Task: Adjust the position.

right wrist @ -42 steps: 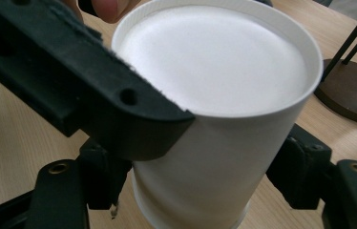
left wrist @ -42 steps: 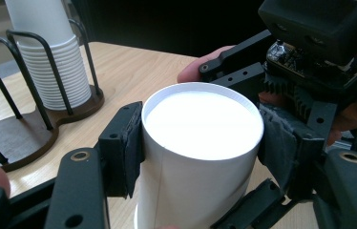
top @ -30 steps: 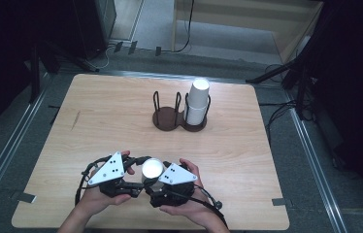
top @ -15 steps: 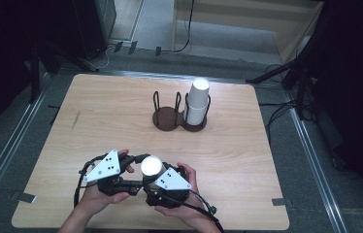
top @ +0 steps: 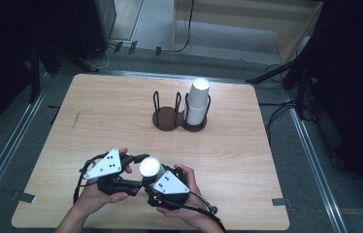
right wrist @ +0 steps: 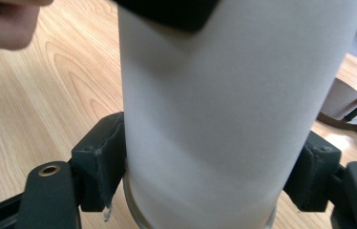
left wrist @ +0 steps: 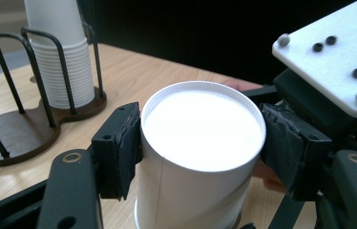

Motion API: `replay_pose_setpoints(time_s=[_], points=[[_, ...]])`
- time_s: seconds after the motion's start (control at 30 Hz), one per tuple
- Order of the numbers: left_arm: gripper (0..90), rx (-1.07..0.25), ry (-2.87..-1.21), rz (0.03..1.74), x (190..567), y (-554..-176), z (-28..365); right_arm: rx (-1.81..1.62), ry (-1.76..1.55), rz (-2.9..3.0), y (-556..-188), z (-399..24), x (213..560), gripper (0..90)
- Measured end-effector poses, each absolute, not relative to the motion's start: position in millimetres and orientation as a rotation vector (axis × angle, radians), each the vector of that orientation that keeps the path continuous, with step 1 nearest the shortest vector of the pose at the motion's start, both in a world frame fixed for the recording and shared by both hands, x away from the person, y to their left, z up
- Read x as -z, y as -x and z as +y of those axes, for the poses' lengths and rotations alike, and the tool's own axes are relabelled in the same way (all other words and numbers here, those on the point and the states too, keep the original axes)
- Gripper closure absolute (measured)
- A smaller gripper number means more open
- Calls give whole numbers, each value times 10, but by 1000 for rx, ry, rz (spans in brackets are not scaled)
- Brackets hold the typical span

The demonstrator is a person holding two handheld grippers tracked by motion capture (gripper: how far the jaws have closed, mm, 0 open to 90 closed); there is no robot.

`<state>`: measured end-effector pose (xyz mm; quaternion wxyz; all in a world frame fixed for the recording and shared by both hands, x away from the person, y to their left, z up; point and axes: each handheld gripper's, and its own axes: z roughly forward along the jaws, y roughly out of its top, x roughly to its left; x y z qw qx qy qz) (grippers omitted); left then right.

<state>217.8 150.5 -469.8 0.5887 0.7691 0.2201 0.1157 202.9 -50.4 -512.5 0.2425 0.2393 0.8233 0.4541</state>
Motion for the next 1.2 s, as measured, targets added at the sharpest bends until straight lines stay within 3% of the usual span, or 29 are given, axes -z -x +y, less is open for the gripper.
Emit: replay_pose_setpoints(time_s=[0.17,0.57,0.9,1.2], points=[[242,-261,-1887,513,4716,-2184,1468,-1225,-611,2257,-2006,-494,5099,261],[288,-261,-2034,463,4678,-2148,1463,-1052,-431,2325,-1963,-439,5122,260],[315,-264,-2055,441,4693,-2144,1479,-1011,-405,2334,-1952,-414,5153,255],[358,-281,-2013,424,4676,-2139,1521,-1041,-438,2332,-1987,-447,5121,129]])
